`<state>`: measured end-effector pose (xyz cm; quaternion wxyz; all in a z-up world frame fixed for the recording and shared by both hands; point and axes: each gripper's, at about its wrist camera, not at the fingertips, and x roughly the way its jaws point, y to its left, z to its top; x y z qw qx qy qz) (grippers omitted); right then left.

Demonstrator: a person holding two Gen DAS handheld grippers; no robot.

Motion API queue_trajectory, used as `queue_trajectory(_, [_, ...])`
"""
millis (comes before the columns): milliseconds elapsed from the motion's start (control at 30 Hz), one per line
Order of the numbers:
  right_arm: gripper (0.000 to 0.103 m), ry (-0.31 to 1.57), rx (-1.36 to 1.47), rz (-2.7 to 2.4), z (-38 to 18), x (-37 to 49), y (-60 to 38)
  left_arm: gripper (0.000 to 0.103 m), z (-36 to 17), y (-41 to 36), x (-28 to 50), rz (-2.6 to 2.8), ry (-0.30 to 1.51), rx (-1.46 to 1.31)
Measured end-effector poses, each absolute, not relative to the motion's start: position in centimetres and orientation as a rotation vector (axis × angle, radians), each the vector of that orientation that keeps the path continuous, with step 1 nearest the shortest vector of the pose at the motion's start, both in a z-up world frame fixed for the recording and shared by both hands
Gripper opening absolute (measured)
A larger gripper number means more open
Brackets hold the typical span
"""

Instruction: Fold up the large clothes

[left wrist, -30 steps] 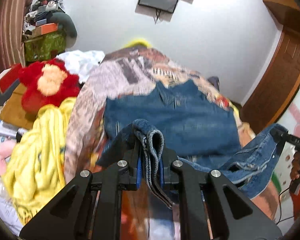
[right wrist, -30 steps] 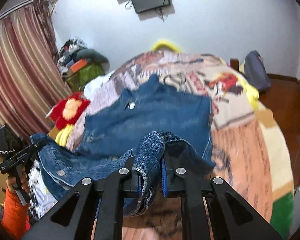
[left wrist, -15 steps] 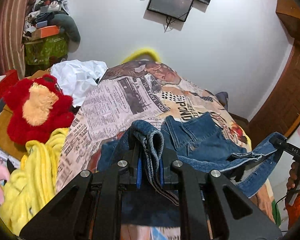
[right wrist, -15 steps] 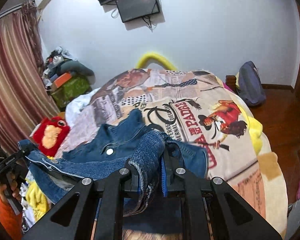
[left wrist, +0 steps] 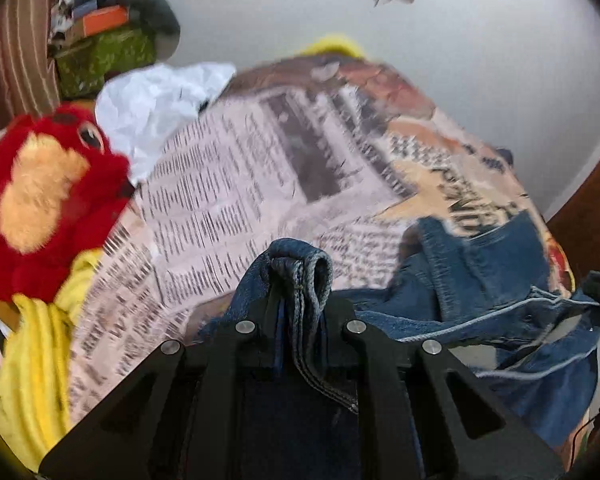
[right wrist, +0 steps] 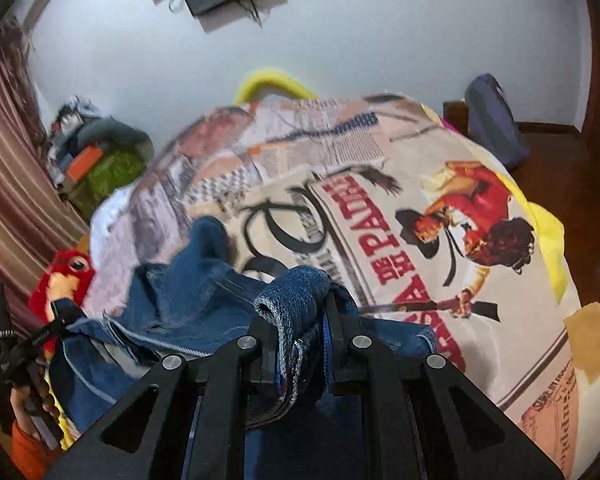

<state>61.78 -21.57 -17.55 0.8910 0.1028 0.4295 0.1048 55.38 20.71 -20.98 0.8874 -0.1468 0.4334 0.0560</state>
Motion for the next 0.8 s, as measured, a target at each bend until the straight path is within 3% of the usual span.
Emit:
queue_trajectory(133, [0.012,0.909,0.182,0.260,-18.8,61.7,-22.4,0.017,-23.9,21.1,56.1,0.128,0.964,-0.352])
queue_trajectory(533, [0.013,0.899,0.229,0.313,-17.0,59.5,-24.6,0.019,-24.7,19.7,56.8,0.189,0.995,-0.233])
queue_trajectory(800, [0.014,0.812,0.005,0.013,-14.9,57.1,-27.6,0.019,-24.8,19.5,56.6,0.222,1.017,-0.193])
